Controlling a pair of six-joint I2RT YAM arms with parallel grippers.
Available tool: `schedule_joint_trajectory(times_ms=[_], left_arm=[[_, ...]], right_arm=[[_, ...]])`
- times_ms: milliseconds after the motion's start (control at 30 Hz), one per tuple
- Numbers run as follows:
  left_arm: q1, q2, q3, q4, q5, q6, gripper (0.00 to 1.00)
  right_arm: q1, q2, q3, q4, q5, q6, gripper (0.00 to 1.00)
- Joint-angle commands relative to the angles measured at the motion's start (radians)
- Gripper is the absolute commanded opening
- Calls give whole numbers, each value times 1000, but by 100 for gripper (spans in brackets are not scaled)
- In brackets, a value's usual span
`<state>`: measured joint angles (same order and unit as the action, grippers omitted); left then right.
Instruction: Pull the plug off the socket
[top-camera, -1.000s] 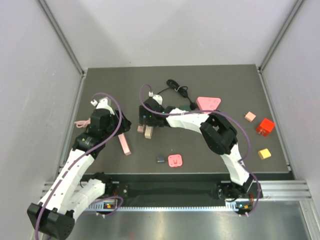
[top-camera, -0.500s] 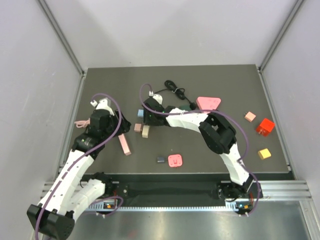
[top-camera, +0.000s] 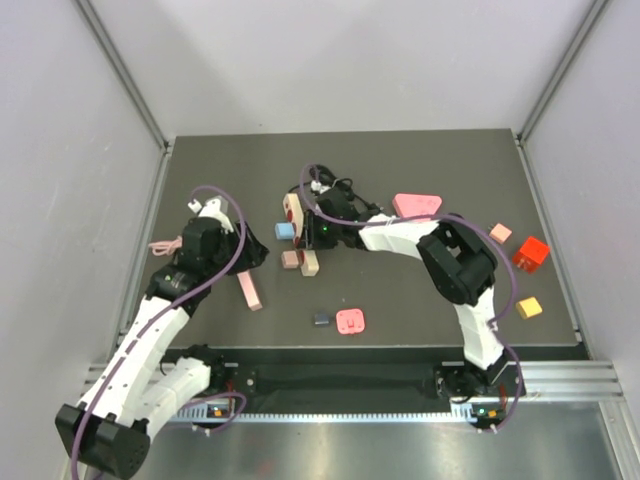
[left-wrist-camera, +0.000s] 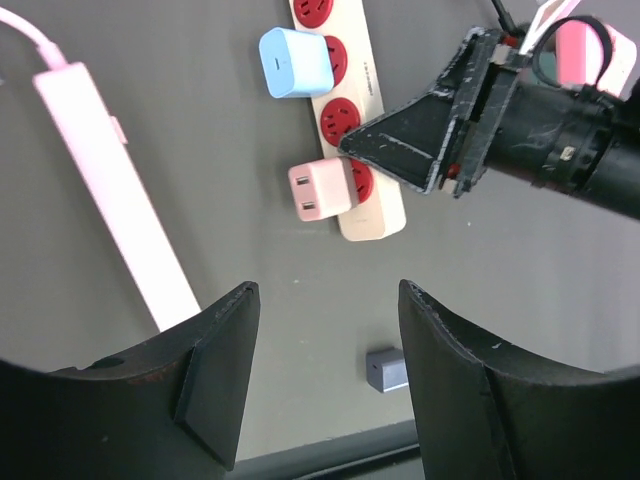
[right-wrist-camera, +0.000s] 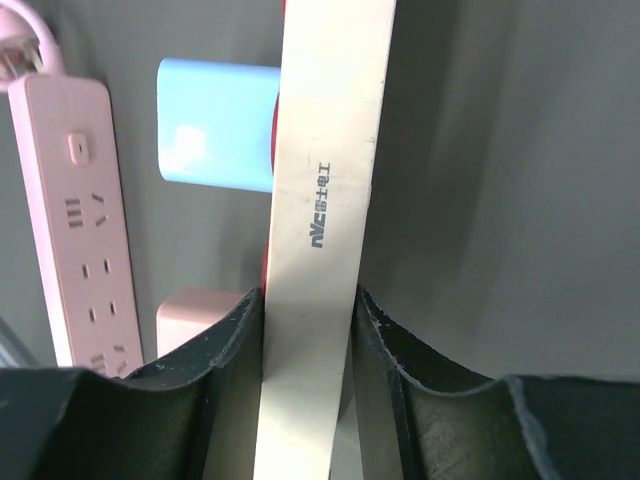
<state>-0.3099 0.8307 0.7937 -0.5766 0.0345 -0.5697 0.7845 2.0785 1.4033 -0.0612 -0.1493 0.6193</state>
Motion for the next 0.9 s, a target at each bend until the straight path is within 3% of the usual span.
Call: schedule_joint_trajectory(times_ms=[0,467,867], left_arm=[[6,18,4,38,65,-2,63],[6,186,-145,290,326,-160,63],[5,308,-246,494,360,-361,65]], right_arm=[[-36,-86,-55,54,-116,-87,0],[-83,-150,-251,215,-271,-93,0],[-107,-169,-345,316,-305,-108,0]])
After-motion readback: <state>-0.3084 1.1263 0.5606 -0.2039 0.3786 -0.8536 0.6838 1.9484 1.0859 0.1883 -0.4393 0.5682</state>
